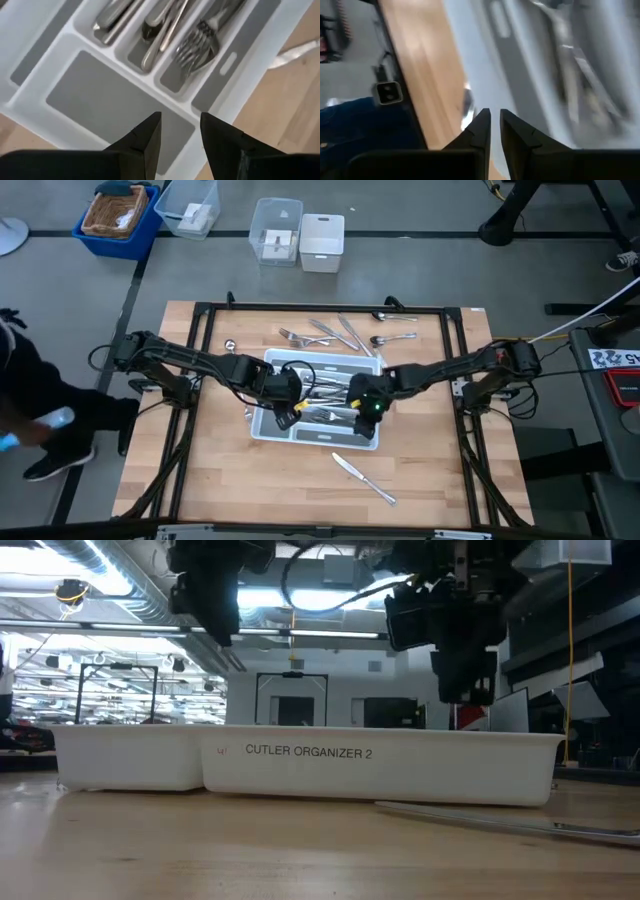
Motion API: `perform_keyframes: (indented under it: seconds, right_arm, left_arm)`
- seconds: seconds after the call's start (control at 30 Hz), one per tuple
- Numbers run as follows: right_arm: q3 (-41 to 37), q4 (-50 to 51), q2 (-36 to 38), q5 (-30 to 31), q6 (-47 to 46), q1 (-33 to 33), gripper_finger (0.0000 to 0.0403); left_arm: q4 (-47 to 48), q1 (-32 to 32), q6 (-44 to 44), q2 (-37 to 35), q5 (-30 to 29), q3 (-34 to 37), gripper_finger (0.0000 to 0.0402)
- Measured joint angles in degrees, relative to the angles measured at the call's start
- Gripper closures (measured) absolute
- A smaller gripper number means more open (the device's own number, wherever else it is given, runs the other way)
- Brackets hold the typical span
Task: Sort silverware
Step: Put the spoon into the organizer tray
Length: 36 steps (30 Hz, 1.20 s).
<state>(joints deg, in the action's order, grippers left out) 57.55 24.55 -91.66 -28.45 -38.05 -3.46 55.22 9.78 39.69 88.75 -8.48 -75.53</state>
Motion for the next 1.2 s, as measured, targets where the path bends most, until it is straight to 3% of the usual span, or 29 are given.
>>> perform_keyframes:
  seconds: [0.17, 0.4, 0.53, 0.7, 0.83, 1.0, 1.2]
  right_arm:
    - [8.2, 18.1, 0.0, 5.5, 8.2, 3.5, 0.0357]
    - [20.6, 39.7, 0.1, 25.9, 18.8, 8.8, 0.0357]
    - [24.8, 45.8, 0.2, 30.9, 23.4, 13.9, 0.0357]
    - [25.3, 46.5, 2.2, 30.3, 30.0, 22.5, 0.0357]
    - [24.5, 45.5, 2.4, 30.4, 41.1, 30.2, 0.0357]
    - [19.2, 34.0, 1.4, 30.4, 52.7, 38.1, 0.0357]
    - [14.6, 24.5, -1.8, 29.0, 59.3, 45.4, 0.0357]
  left_arm:
    - [0.0, -0.1, -2.6, -0.3, 1.6, 0.0, 0.0274]
    - [3.3, -0.8, -4.6, -4.6, 2.0, 0.0, 0.0274]
    - [4.5, -2.5, -7.2, -8.3, 1.9, 0.0, 0.0274]
    - [4.4, -6.1, -12.4, -11.3, 2.0, 0.0, 0.0274]
    - [4.2, -10.9, -15.5, -11.9, 1.9, 0.0, 0.0274]
    - [3.9, -17.8, -19.9, -11.4, 1.9, 0.0, 0.0274]
    - [1.6, -26.3, -21.9, -11.4, 1.9, 0.0, 0.0274]
